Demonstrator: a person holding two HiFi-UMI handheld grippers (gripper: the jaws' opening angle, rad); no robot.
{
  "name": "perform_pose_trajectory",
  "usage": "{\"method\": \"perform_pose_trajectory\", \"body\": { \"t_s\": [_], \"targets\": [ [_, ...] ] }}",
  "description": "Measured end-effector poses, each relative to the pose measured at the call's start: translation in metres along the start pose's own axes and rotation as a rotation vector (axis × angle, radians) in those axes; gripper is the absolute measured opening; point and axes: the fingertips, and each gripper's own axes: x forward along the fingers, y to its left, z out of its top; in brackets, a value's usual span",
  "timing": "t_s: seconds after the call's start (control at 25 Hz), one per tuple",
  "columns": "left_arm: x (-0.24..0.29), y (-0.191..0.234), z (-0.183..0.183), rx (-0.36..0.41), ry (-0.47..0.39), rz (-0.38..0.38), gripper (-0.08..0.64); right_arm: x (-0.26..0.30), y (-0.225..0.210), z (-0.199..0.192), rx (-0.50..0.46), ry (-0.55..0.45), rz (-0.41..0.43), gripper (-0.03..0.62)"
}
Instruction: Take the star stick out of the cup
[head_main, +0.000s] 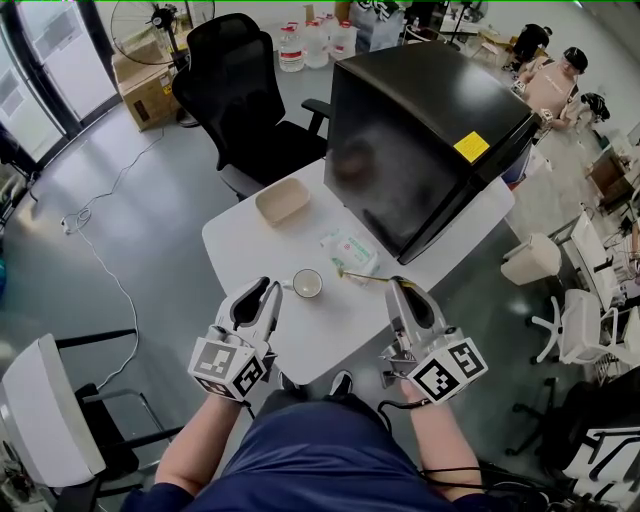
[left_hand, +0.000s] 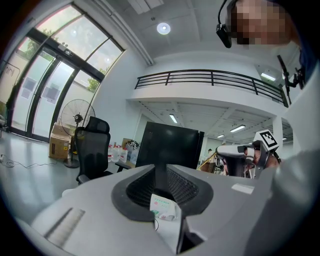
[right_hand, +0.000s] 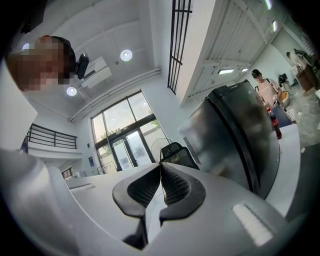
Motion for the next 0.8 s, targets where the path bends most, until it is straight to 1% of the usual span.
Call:
{"method": "perform_pose_trajectory", "body": {
  "t_s": [0.8],
  "targets": [
    [0.0006, 0.0021, -0.0057, 0.004, 0.017, 0.009, 0.072, 0.0004, -0.0007, 0.0002, 0.02, -0.002, 0.01, 0.014]
  ]
}}
